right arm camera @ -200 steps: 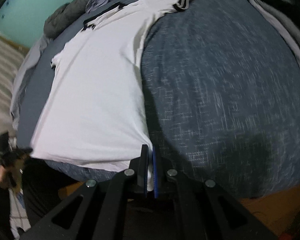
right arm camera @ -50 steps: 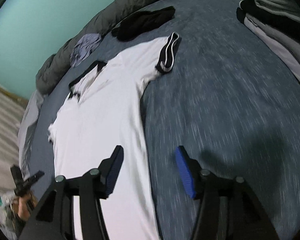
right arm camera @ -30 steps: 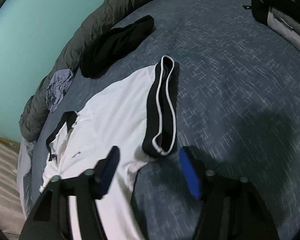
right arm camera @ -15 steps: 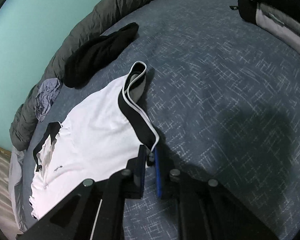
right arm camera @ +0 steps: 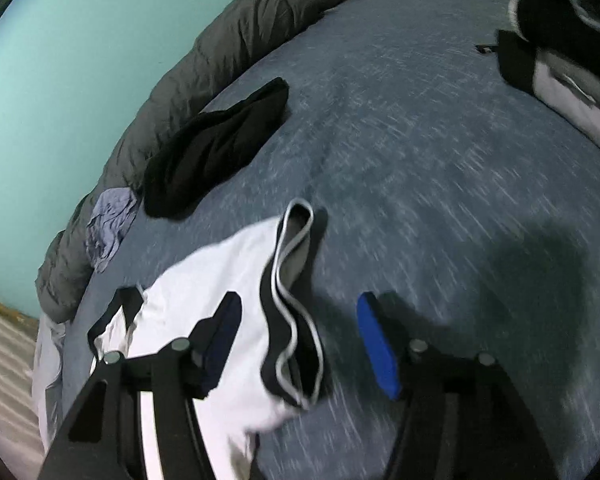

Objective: Fold clothes
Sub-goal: 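Grasp the black-trimmed sleeve edge with the right gripper and lift it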

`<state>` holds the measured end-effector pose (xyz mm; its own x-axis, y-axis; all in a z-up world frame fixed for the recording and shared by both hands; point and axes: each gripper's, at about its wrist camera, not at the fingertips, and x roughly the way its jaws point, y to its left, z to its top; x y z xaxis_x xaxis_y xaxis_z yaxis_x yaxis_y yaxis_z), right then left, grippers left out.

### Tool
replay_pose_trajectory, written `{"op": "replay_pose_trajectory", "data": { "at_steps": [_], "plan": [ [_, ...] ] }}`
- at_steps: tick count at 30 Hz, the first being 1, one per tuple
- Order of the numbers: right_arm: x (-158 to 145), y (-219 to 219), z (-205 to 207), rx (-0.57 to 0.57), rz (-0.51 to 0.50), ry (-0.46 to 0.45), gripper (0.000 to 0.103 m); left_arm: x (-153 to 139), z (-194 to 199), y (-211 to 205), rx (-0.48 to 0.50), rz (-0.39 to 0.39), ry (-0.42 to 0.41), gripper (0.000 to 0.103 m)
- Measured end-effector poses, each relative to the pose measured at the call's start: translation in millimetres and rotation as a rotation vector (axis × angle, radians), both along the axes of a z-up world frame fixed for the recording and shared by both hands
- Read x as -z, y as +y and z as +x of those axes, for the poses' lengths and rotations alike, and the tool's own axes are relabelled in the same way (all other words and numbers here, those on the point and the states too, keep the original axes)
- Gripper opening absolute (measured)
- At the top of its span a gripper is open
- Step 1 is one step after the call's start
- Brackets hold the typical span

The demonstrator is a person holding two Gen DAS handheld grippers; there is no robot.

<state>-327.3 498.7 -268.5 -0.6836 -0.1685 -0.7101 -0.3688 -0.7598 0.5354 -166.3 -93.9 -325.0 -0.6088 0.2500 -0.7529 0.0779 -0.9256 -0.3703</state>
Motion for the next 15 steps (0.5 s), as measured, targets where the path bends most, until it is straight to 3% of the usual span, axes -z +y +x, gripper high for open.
{"op": "replay_pose_trajectory", "data": {
  "at_steps": [6, 8, 11, 15],
  "plan": [
    [14.5, 4.3, -30.8, -0.012, 0.034, -0.009, 0.058, 2.5, 0.7, 0.8, 0.017, -0.010, 0.001, 0.082],
    [14.9, 1.1, -37.9, -0.030, 0.051, 0.007, 0.031, 3.5, -0.4, 1.0, 0.018, -0.009, 0.001, 0.082],
    [11.3, -8.3, -49.7, -0.069, 0.127, -0.005, 0.003, 4.4, -1.3, 2.0, 0.024, -0.014, 0.001, 0.084],
    [1.9, -4.5, -54.7, -0.028, 0.215, 0.009, 0.002, 3.9, 1.0, 2.7, 0.024, -0.017, 0.002, 0.084]
  ]
}}
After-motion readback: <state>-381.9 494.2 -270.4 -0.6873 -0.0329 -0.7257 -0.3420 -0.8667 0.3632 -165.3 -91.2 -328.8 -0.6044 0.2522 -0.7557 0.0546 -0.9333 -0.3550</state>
